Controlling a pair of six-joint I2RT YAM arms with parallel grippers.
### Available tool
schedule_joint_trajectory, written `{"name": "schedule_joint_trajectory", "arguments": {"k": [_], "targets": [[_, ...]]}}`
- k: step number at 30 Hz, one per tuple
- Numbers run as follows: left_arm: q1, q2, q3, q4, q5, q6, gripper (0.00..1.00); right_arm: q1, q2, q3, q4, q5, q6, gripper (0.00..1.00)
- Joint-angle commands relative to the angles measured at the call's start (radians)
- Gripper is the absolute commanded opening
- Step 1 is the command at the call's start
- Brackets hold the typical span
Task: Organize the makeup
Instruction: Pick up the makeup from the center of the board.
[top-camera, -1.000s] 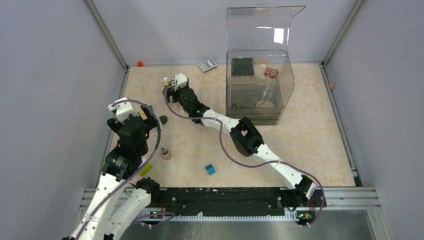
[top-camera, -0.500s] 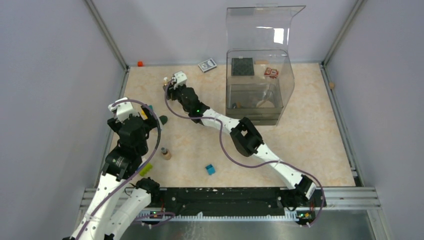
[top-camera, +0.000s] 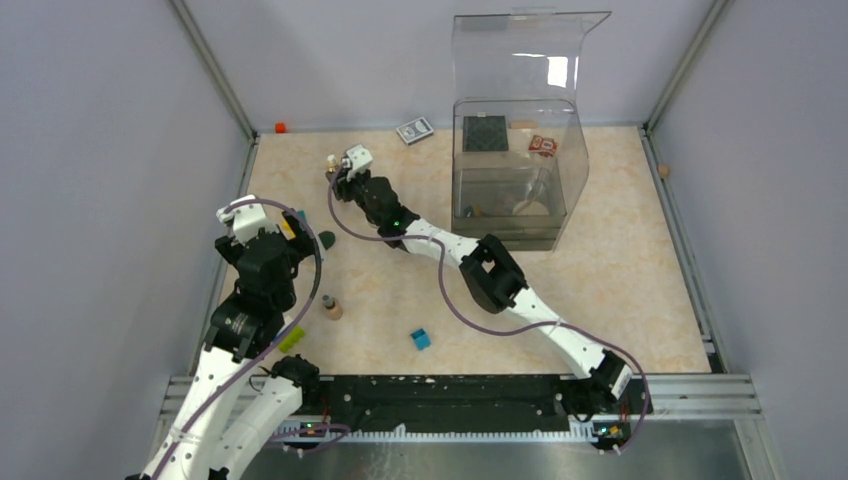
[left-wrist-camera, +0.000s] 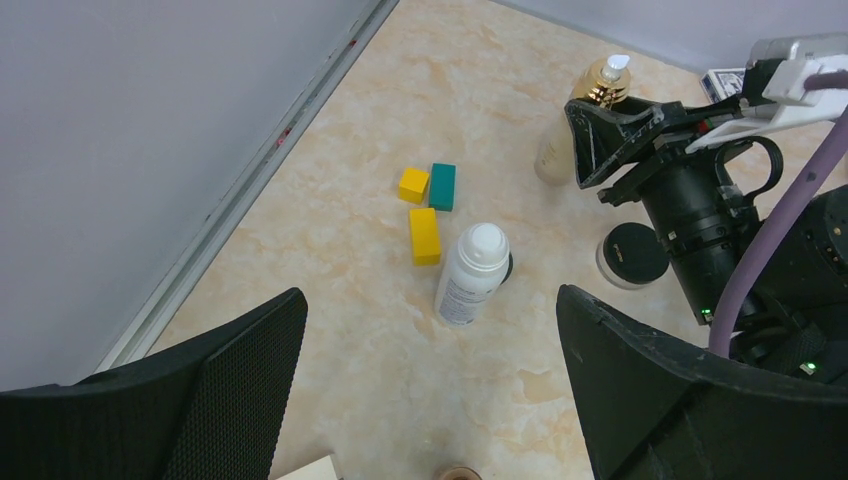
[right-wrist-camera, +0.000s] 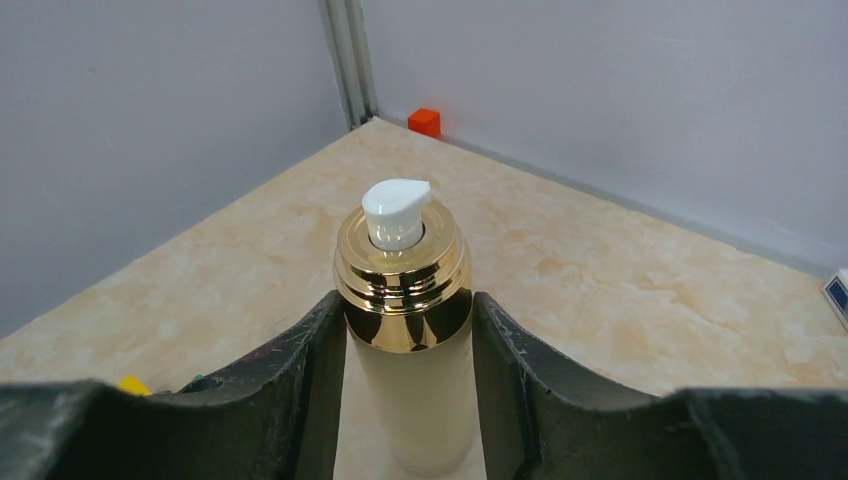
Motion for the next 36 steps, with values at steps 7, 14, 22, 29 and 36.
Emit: {"name": "schedule_joint_trajectory", "arguments": {"k": [7,14,22,29,36], "targets": [[0.007,-0.005,-0.005,0.056,-0.003,0.009,0.99,0.038,-0.247,-0.348,0.244,-0.022,-0.173,0.26],[0.011,-0.005,-0.005,0.053,-0.002,0.007,0.99,0.061,-0.451,-0.698,0.397,0.004,-0.176,0.26],[0.012,-0.004,-0.005,0.051,-0.002,0.007,0.99,0.077,-0.562,-0.903,0.459,0.000,-0.147,0.26],[0.012,0.000,-0.004,0.051,0.001,0.005,0.99,0.079,-0.602,-0.943,0.420,-0.003,-0.095,0.26],[0.013,0.000,-0.004,0.051,0.001,0.007,0.99,0.077,-0.577,-0.885,0.348,0.024,-0.096,0.36]]}}
